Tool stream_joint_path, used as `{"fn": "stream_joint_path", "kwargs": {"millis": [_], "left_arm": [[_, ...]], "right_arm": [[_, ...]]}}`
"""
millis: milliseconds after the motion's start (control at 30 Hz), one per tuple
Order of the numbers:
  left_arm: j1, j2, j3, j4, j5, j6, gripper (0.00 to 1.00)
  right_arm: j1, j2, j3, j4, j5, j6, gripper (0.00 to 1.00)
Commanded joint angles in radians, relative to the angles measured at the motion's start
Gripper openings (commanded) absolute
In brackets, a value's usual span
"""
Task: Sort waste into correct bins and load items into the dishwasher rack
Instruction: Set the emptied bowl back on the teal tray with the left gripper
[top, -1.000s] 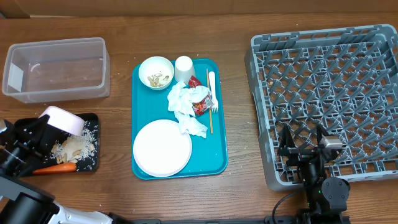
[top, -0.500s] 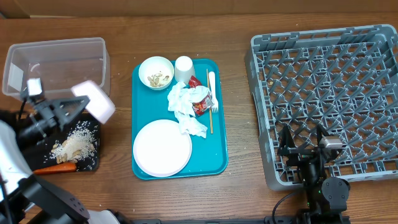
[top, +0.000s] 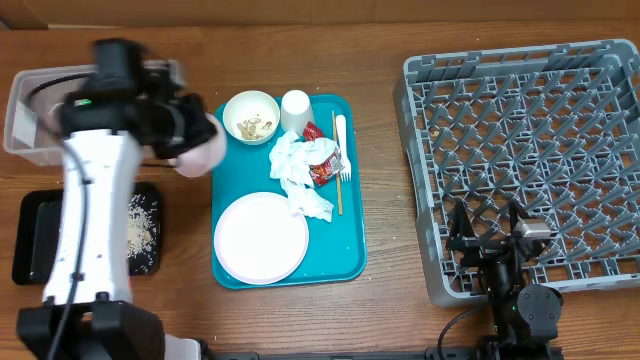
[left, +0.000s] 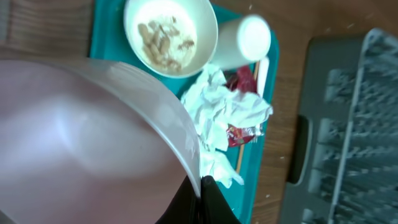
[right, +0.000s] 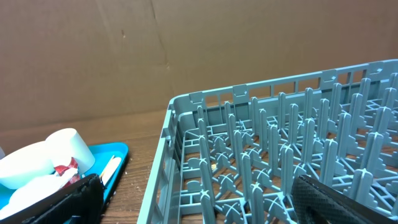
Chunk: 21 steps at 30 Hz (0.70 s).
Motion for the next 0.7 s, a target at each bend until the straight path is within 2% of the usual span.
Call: {"fn": "stream_joint_path", "kwargs": {"millis": [0,167,433,533,667], "left_arm": [[-0.175,0.031,0.005,-0.002,-0.301,-0.113,0.04],[-0.314,0.180,0.005,0.037,-0.452,-0.154,0.04],[-0.319,0.356,0.005,0.041,-0.451,-0.198,0.04],[-0.319,0.367,0.005,0.046,-0.451,-0.198,0.11],[-0.319,0.367,0.005,0.046,-0.452,-0.197,0.15]], "right_arm": [[0.002,-0.007,-0.010,0.006,0.009,-0.006,1.00],[0.002,-0.007,-0.010,0.006,0.010,-0.006,1.00],[0.002,-0.007,-0.010,0.006,0.010,-0.006,1.00],[0.002,-0.007,-0.010,0.006,0.010,-0.006,1.00],[0.002,-0.007,-0.010,0.006,0.010,-0.006,1.00]]}}
